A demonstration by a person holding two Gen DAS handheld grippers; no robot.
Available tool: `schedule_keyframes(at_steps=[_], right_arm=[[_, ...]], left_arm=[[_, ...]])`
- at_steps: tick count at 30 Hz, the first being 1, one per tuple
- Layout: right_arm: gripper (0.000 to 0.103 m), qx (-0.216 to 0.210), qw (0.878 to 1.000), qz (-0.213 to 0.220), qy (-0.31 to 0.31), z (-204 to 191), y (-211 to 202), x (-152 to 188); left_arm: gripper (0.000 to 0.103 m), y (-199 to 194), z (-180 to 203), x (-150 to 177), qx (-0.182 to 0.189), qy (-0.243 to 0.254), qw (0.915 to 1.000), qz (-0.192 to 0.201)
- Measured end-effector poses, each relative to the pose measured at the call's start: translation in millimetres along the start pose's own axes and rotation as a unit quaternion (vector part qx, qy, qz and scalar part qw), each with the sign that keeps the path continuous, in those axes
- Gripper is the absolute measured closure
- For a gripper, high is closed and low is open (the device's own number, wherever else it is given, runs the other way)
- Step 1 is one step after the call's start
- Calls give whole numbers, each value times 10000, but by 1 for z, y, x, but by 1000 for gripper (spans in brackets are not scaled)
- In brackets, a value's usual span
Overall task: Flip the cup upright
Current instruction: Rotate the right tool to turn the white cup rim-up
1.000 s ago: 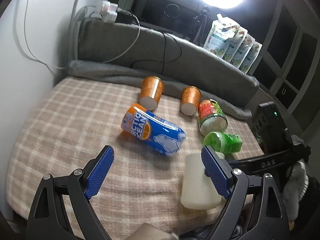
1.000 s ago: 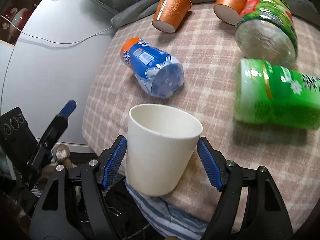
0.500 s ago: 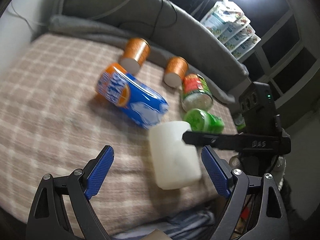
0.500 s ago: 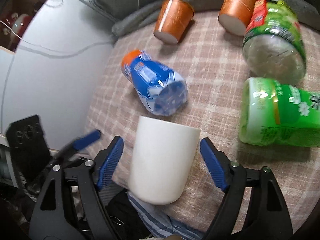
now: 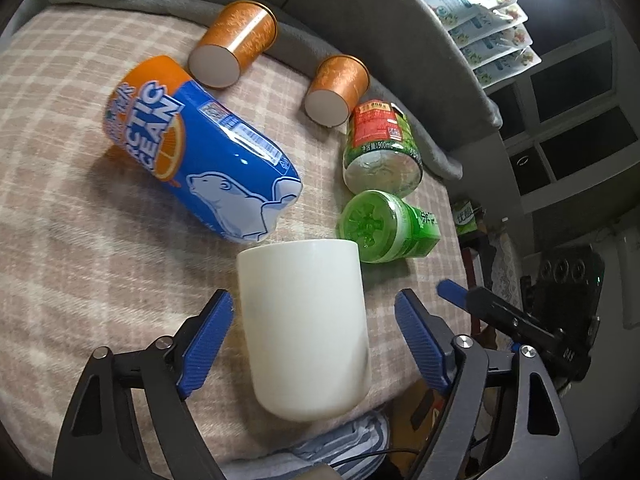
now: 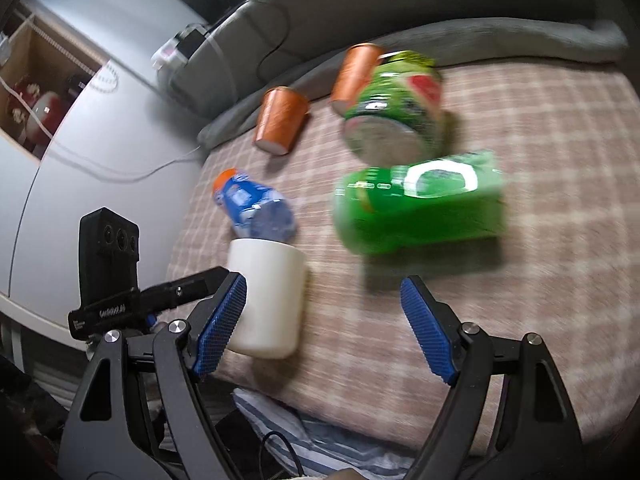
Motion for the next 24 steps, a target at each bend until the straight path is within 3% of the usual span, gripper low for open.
schedule_keyframes(at_steps=[4,10,24], right_arm=[[21,40,9998,78,175,17,-8,2],[21,80,9994,118,318,27,-7,2],[21,125,9990,141,396,30,-8,4]], left_arm=[[22,6,-1,-3,-30,13,10000,-53],[34,13,-2,-5,-79,18,9999,-114],[30,27,2,-7,-52,100,9994,-312]])
Point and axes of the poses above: each gripper's, at about its wrist camera, not at the fingertips, and y roughly the way its jaws point, z to its right, x to its underside, the point moved 5 cm from there along y, roughly the way its jaws point, and after that the axes turned 3 degrees about y, right-handed, at the moved point
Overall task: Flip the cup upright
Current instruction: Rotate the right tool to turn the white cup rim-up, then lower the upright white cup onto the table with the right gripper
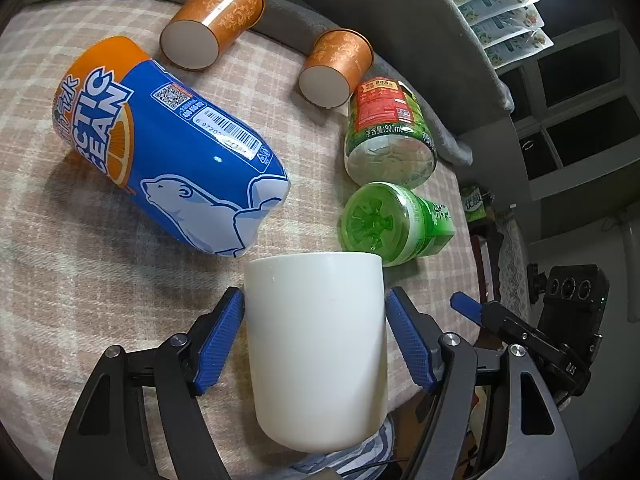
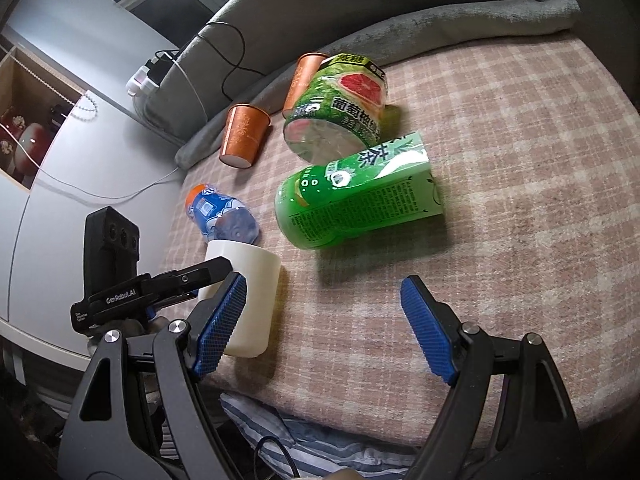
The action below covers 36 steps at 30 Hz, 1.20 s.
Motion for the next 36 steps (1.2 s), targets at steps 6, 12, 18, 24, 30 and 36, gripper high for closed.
schedule_keyframes(at_steps=[6,12,18,24,30,36], right_arm=[[21,-14,10000,25,1,0,-2,1],[21,-8,10000,22,-31,-3,-2,3],[21,9,10000,22,-58,-5,-1,4],[21,36,9999,60,-76,-8,-1,5],[21,38,9999,55,-78,-8,-1,5],[21,59,9999,82,-71,-7,-2,4]], left_arm=[[30,-9,10,4,-185,243,9992,258],[31,-25,24,7,-447,669,9944,681],[31,-30,31,6,-659,932,9888,957],[32,-33,41,6,-893,1208,9815,1184],[34,-29,48,6,-1114,1471,9739,1322],[34,-26,53,7,-1246,1667,9680,1399]])
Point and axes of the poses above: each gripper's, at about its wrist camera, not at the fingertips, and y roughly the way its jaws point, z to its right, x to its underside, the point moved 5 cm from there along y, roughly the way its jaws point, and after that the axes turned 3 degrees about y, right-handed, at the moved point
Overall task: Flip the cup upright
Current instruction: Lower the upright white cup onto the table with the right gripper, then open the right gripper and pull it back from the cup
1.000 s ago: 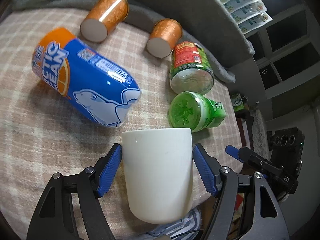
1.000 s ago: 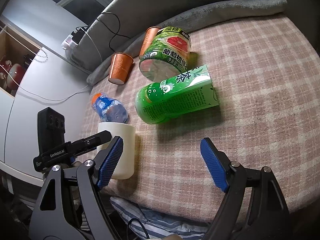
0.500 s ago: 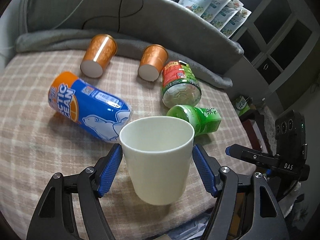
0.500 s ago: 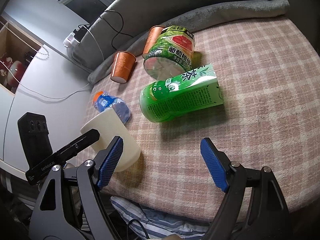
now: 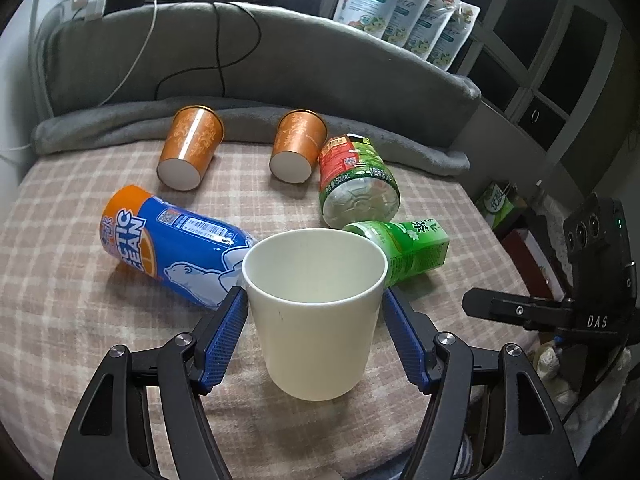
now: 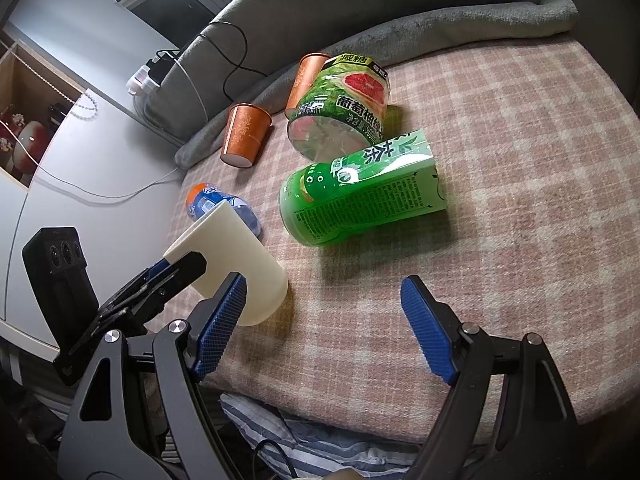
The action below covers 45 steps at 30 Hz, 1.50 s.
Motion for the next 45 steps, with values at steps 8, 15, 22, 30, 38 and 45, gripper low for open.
schedule_keyframes(at_steps=[8,15,22,30,38,45], right_arm=[[21,-9,10000,-1,-15,0,1,-1],[21,16,10000,46,-86,-4,0,1],[21,35,9998,86,-170,-8,-2,5],[21,84,9994,178,-294,-15,-6,8],[21,169,9983,358,-425,-20,-16,13],[21,340,9958,597,-598,-25,-27,20]], left_arm=[[34,-4,4,6,-67,127,9999,40],[37,-11,15,14,-108,331,9993,97],[37,-16,23,21,-63,409,9991,92],[37,-22,29,31,12,420,9991,41],[37,-29,32,37,110,434,9990,21],[33,-39,31,41,138,417,9990,53]])
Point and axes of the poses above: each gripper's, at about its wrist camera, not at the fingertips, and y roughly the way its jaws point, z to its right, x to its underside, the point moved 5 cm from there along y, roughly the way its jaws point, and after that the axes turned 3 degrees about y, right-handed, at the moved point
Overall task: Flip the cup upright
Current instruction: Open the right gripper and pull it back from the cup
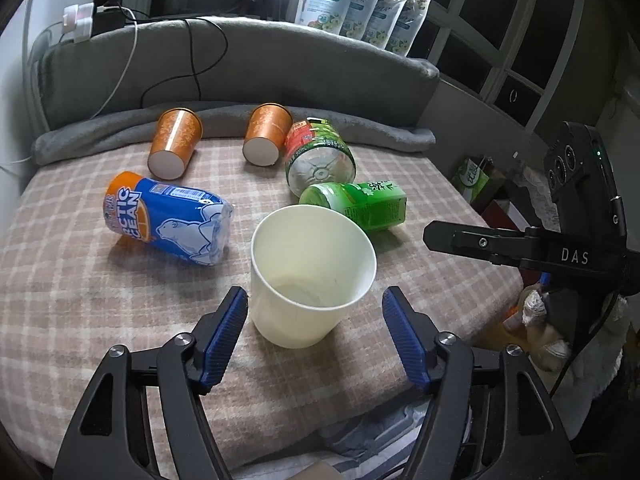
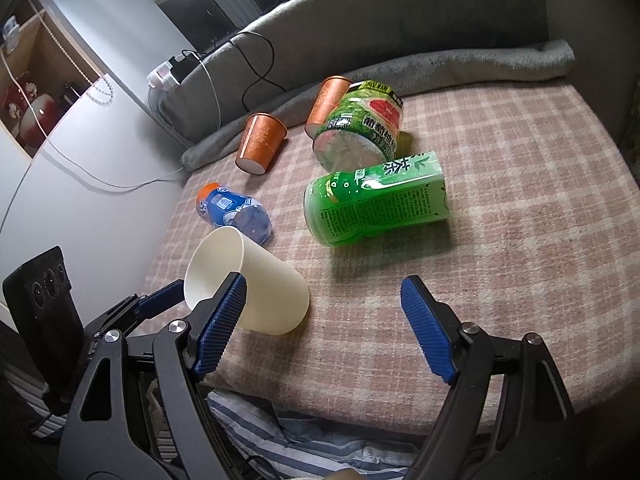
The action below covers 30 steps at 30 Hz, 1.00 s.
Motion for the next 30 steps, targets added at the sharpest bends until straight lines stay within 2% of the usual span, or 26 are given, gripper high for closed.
schedule_keyframes(at_steps=[8,14,16,23,30], right_arm=[[21,399,9981,351,-326,-6,-11,5],[20,823,9921,658,-681,-14,-18,10],[16,988,9884,768,-855,-19,-20,12],[10,1395,9745,1161,-1317,-36,-26,16],[8,1594,9643,1526,-1467,-47,-34,19]], left_arm=[[32,-11,-7,9,-57,-95,9999,31],[30,-27,-19,13,-187,-255,9992,243],[28,-34,-25,12,-332,-317,9982,390],[27,-55,-39,7,-1039,-225,9900,927],[23,-72,-45,2,-1353,-255,9814,1340]])
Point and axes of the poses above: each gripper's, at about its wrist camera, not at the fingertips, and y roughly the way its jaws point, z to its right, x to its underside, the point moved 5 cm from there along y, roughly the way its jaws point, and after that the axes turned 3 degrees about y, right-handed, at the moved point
